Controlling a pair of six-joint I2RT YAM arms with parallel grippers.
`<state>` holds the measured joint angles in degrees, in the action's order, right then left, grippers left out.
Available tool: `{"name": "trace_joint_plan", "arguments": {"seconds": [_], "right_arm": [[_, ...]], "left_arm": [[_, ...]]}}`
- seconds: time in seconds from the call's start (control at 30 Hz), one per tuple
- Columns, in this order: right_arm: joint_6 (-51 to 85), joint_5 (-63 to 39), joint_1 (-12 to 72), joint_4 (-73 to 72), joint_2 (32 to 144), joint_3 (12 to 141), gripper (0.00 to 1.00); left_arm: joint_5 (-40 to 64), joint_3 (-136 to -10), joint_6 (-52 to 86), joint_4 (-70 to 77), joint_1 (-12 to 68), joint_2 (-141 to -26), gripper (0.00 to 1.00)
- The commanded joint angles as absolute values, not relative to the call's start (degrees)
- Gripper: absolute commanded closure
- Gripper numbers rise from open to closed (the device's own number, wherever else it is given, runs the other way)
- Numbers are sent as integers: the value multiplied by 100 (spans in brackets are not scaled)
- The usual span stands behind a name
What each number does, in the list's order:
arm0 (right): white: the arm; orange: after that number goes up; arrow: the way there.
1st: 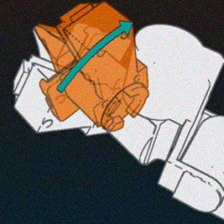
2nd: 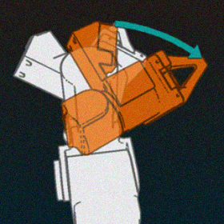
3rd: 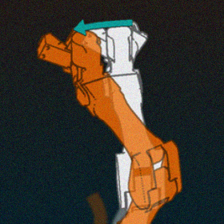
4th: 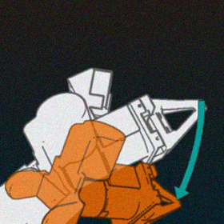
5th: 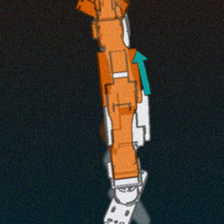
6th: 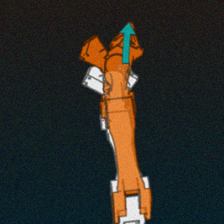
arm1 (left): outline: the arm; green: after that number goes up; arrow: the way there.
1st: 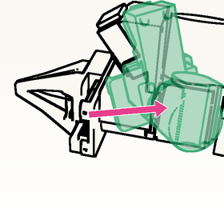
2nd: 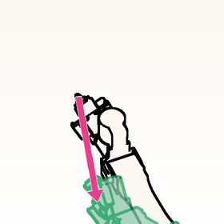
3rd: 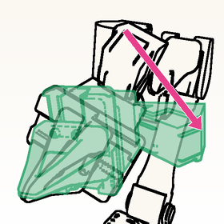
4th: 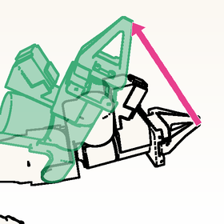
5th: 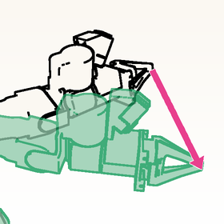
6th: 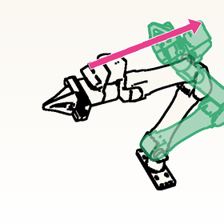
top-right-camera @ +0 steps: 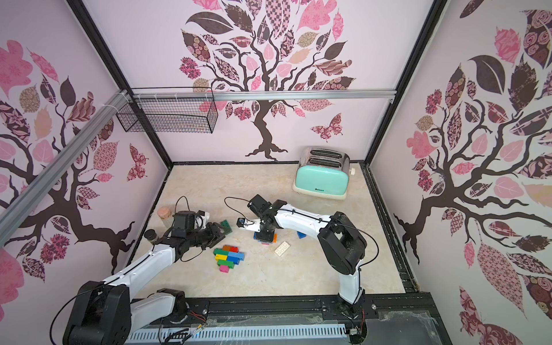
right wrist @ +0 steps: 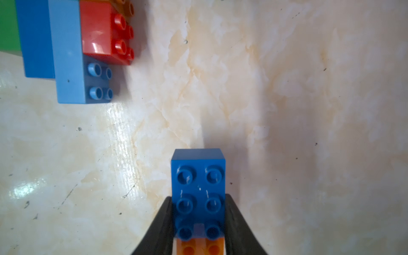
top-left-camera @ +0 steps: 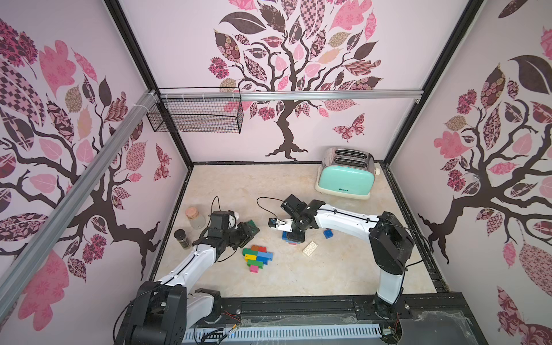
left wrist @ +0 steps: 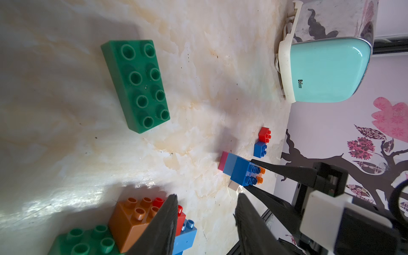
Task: Assemble a heart with lego
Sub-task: Assemble the lego brick with the lego brick.
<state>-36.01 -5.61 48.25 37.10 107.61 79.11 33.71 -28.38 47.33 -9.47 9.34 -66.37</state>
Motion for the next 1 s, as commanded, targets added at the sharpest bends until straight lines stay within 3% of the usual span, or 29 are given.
{"name": "trace_joint_plan", "arguments": {"seconds": [0.0, 0.43, 0.57, 0.7, 0.97], "right_arm": [[-3543, -519, 4826, 3945, 10860, 7895, 75], [-3516, -82, 4834, 3423, 10764, 7084, 76], [-3483, -156, 4819, 3496, 10780, 7008, 76], [-3244, -847, 4545, 3749, 10953, 7255, 76], [-3287, -896, 4509, 3826, 11072, 7366, 76]], "left_arm": [[3419, -2777, 4729, -826, 909, -6635, 54], [3437, -2760, 4742, -788, 914, -6657, 54], [3450, -2773, 4750, -764, 914, -6702, 54], [3448, -2790, 4761, -797, 914, -6646, 54], [3410, -2813, 4739, -853, 914, -6618, 54]]}}
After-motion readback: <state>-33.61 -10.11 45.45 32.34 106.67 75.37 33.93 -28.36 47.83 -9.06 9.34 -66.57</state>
